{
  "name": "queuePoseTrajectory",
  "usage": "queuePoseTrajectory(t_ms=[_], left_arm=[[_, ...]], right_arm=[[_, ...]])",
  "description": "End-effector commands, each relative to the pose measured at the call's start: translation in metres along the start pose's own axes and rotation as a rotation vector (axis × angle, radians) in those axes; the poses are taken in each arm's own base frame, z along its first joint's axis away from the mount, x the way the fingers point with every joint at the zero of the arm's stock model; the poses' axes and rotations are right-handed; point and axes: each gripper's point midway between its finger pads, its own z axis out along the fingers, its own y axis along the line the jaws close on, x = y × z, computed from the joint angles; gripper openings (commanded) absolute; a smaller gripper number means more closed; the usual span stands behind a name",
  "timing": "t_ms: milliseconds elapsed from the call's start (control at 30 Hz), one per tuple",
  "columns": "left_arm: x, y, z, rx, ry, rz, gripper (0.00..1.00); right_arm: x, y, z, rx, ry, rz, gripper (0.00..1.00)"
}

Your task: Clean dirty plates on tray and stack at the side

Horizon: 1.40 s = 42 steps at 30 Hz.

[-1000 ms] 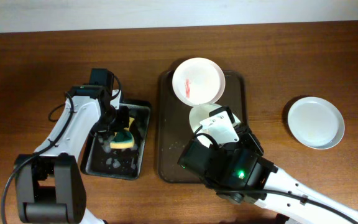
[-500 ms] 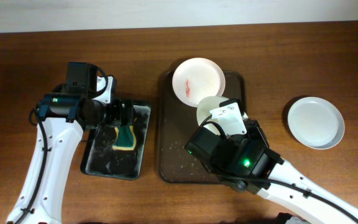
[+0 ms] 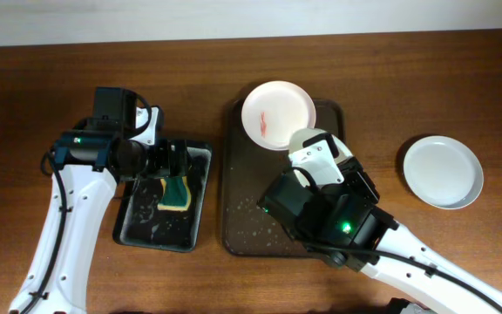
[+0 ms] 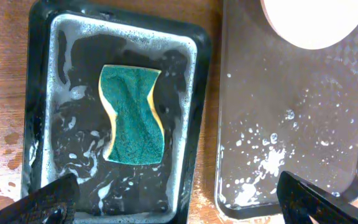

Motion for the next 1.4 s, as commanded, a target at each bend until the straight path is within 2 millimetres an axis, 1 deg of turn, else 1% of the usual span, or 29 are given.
queuePoseTrajectory(t_ms=[0,67,133,367,400,433,467,500,533,600,667,700,733,800,833,867,900,933,1000,1033,1067,1100,1133,1167,1200,1233,1267,1333,1367], left_arm=[[-0.003,-0.001,-0.002,0.013,-0.01,0.002,1.0],[-0.003,-0.001,-0.002,0.013,-0.01,0.002,1.0],[-0.003,-0.001,-0.002,0.013,-0.01,0.002,1.0],[-0.003,-0.001,-0.002,0.013,-0.01,0.002,1.0],[-0.003,-0.001,-0.002,0.013,-0.01,0.002,1.0],[-0.003,-0.001,-0.002,0.013,-0.01,0.002,1.0],[-0.003,-0.001,-0.002,0.013,-0.01,0.002,1.0],[-0.003,-0.001,-0.002,0.013,-0.01,0.002,1.0],[-0.003,-0.001,-0.002,0.013,-0.01,0.002,1.0],[-0.003,-0.001,-0.002,0.013,-0.01,0.002,1.0],[-0.003,-0.001,-0.002,0.013,-0.01,0.002,1.0],[-0.003,-0.001,-0.002,0.013,-0.01,0.002,1.0],[-0.003,-0.001,-0.002,0.013,-0.01,0.002,1.0],[-0.003,-0.001,-0.002,0.013,-0.01,0.002,1.0],[-0.003,-0.001,-0.002,0.013,-0.01,0.002,1.0],[-0.003,-0.001,-0.002,0.013,-0.01,0.002,1.0],[-0.003,-0.001,-0.002,0.013,-0.01,0.002,1.0],[-0.003,-0.001,-0.002,0.013,-0.01,0.002,1.0],[-0.003,-0.001,-0.002,0.013,-0.01,0.002,0.99],[-0.003,-0.001,-0.002,0.013,-0.01,0.002,1.0],[-0.003,-0.001,-0.002,0.013,-0.01,0.002,1.0],[-0.003,-0.001,-0.002,0.013,-0.01,0.002,1.0],[-0.003,-0.001,-0.002,0.013,-0.01,0.002,1.0],[-0.003,-0.001,-0.002,0.013,-0.01,0.002,1.0],[-0.003,-0.001,-0.002,0.013,-0.01,0.002,1.0],[-0.003,-0.001,-0.002,0.013,-0.01,0.002,1.0],[-0.003,-0.001,-0.002,0.013,-0.01,0.002,1.0],[-0.003,-0.001,-0.002,0.013,-0.01,0.002,1.0],[-0.003,-0.001,-0.002,0.013,-0.01,0.002,1.0]], right_arm=[[-0.005,-0.017,-0.001,0.079,-0.018,0.036,0.04],[-0.009,-0.018,-0.001,0.087,-0.028,0.025,0.04],[-0.006,-0.002,-0.001,0.001,-0.008,0.036,0.04],[-0.008,-0.007,-0.001,0.026,-0.018,0.053,0.04],[-0.014,0.023,-0.002,-0.142,-0.005,0.184,0.04],[-0.011,0.002,0.004,-0.009,-0.008,0.081,0.04],[-0.008,-0.005,0.01,0.008,0.013,0.27,0.04],[-0.002,0.018,0.013,-0.137,0.067,0.131,0.04],[0.008,0.01,0.02,-0.109,0.117,0.213,0.04],[0.022,0.018,0.036,-0.211,0.243,0.377,0.04],[0.037,0.011,0.075,-0.409,0.383,0.532,0.04],[0.045,-0.003,0.094,-0.487,0.418,0.634,0.04],[0.059,-0.021,0.109,-0.508,0.454,0.747,0.04],[0.114,-0.078,0.144,-0.419,0.543,1.035,0.04],[0.15,-0.107,0.161,-0.322,0.59,1.154,0.04],[0.176,-0.119,0.169,-0.261,0.643,1.242,0.04],[0.213,-0.127,0.18,-0.189,0.738,1.365,0.04],[0.239,-0.126,0.19,-0.157,0.812,1.428,0.04],[0.276,-0.107,0.209,-0.161,0.95,1.457,0.05],[0.286,-0.099,0.216,-0.171,0.983,1.466,0.23],[0.276,-0.093,0.224,-0.242,0.951,1.502,0.35],[0.232,-0.092,0.231,-0.453,0.774,1.49,0.4],[0.202,-0.092,0.229,-0.564,0.672,1.456,0.5],[0.148,-0.09,0.216,-0.703,0.52,1.327,0.53],[0.112,-0.082,0.202,-0.76,0.441,1.214,0.56],[0.065,-0.057,0.183,-0.843,0.343,1.04,0.57],[0.039,-0.03,0.172,-0.87,0.321,0.924,0.57],[0.006,0.018,0.17,-0.82,0.29,0.71,0.57],[-0.013,0.038,0.177,-0.764,0.246,0.626,0.57]])
